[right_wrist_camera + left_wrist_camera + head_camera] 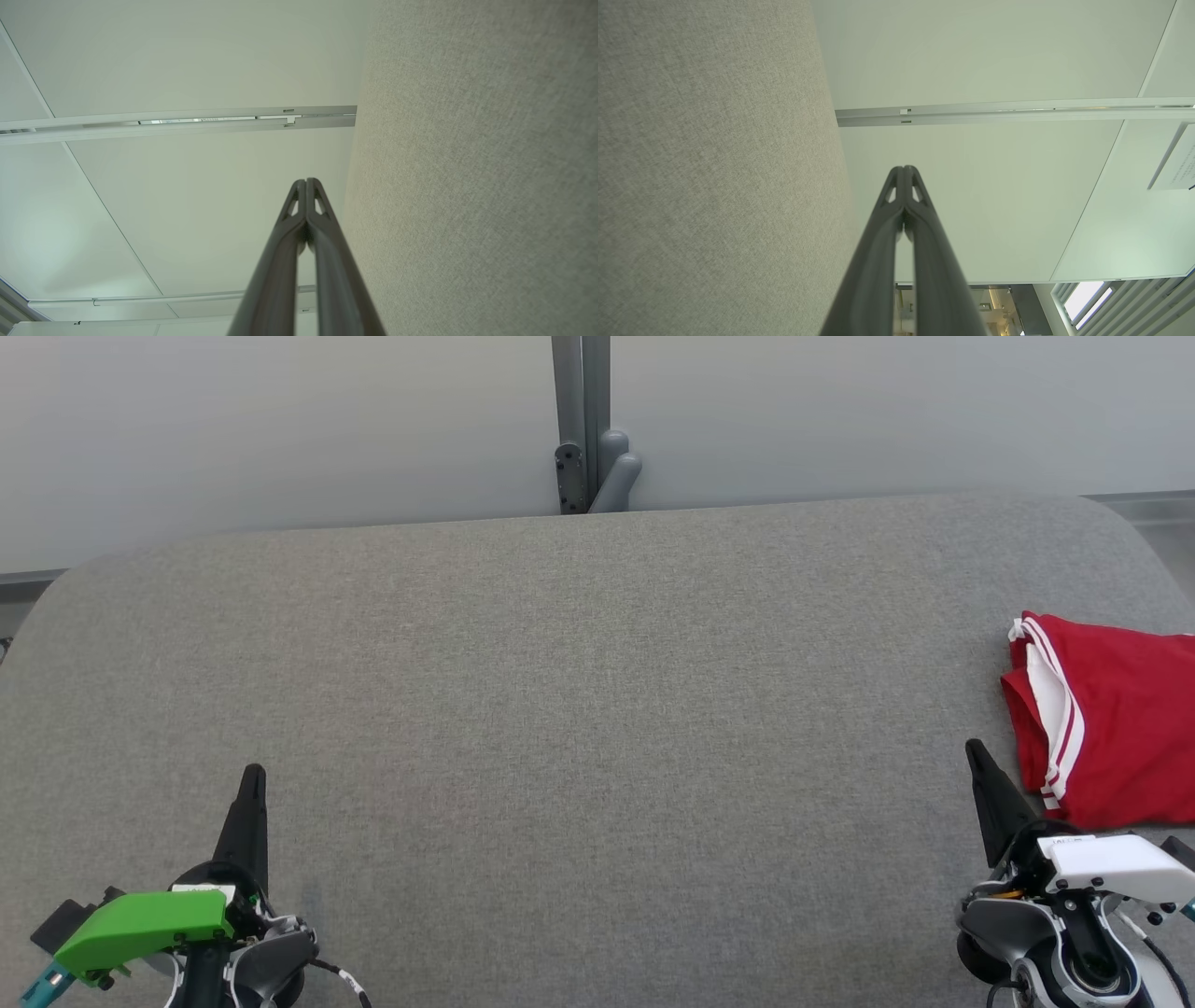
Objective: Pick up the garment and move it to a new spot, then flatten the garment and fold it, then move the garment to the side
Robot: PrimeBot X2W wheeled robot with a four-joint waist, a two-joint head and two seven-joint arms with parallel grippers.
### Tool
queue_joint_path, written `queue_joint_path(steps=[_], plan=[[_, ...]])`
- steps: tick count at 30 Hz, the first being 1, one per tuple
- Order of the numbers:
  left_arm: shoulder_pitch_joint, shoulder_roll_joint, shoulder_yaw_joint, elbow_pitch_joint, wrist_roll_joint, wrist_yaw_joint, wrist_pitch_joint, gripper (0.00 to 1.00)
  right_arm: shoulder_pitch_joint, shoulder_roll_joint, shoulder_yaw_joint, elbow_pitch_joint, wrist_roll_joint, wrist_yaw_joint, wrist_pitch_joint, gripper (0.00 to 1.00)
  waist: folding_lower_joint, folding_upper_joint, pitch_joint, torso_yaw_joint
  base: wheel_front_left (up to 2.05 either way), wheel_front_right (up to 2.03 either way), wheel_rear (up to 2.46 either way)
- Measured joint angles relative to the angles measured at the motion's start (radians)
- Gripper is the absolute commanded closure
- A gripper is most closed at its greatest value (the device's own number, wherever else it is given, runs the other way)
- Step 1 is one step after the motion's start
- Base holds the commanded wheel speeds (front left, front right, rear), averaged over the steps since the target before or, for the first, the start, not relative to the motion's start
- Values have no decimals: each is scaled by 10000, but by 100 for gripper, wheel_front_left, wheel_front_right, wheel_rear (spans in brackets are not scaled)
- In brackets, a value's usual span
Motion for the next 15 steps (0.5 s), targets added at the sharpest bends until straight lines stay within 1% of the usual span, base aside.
queue_joint_path(steps=[15], plan=[[0,0,0,0,0,0,0,100,0,0,0,0,0,0,0,100,0,0,0,0,0,0,0]])
